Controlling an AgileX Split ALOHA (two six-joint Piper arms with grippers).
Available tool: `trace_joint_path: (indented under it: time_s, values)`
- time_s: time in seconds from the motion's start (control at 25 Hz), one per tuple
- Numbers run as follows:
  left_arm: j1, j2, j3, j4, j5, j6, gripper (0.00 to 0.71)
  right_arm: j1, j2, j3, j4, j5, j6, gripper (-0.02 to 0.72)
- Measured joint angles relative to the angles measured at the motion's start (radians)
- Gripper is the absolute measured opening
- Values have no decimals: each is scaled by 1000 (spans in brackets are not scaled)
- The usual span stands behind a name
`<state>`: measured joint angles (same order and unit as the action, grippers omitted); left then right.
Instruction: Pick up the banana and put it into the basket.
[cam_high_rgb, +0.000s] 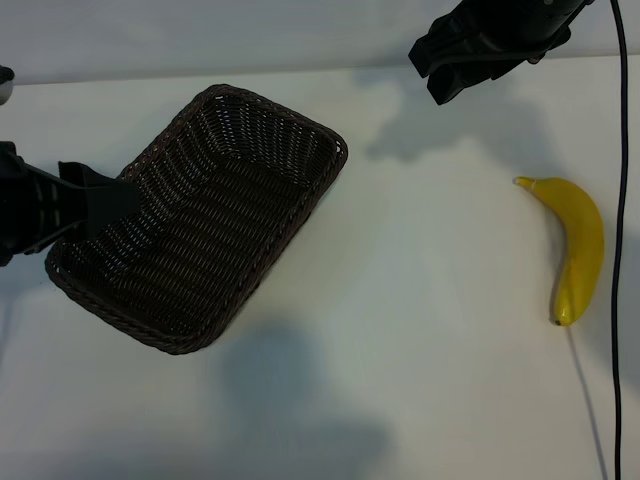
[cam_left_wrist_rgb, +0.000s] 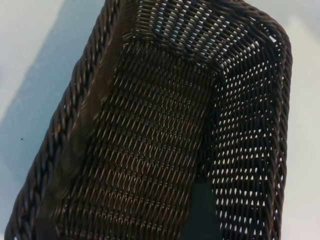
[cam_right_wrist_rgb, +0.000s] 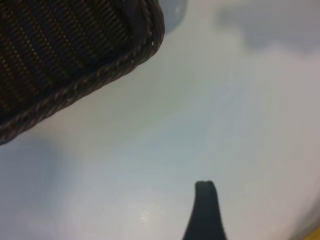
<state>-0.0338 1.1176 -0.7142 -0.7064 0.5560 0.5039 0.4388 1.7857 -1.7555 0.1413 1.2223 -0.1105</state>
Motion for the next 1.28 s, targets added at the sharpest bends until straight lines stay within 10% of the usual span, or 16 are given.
trace_joint_path:
  time_s: [1.28]
  values:
    - [0,0,0,0,16,-9,597,0,0,0,-3,0,-1,561]
